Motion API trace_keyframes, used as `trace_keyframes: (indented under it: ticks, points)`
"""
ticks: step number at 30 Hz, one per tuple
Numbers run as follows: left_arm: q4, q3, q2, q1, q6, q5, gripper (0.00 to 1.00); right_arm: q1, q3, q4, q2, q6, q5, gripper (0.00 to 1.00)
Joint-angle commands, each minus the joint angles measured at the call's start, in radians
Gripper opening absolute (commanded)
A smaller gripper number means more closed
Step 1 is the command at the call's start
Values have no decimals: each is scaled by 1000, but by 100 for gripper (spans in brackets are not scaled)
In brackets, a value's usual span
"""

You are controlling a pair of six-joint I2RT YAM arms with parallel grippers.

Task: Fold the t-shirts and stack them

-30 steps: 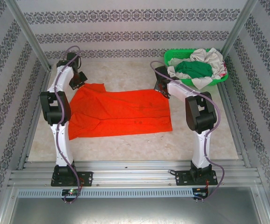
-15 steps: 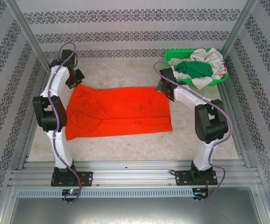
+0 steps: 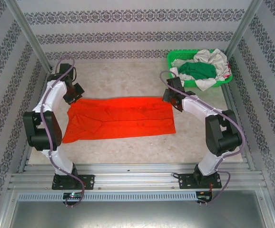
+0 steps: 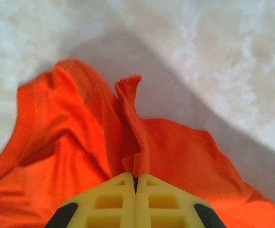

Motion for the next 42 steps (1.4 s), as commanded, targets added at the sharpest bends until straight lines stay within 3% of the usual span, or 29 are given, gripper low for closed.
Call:
trace_keyframes:
  ticks: [1, 10, 22, 42]
  points:
    - [32, -82, -91, 9, -27, -8, 0, 7, -40, 14, -50, -15, -15, 0]
    - [9, -272, -254, 9, -47, -18, 0, 15, -112, 12, -97, -16, -20, 0]
    - [-60, -372, -380, 9, -103, -45, 0, 15, -143, 6, -103, -14, -42, 0]
    - [-14, -516, -395, 16, -104, -73, 1, 26, -256, 4, -138, 60, -71, 0]
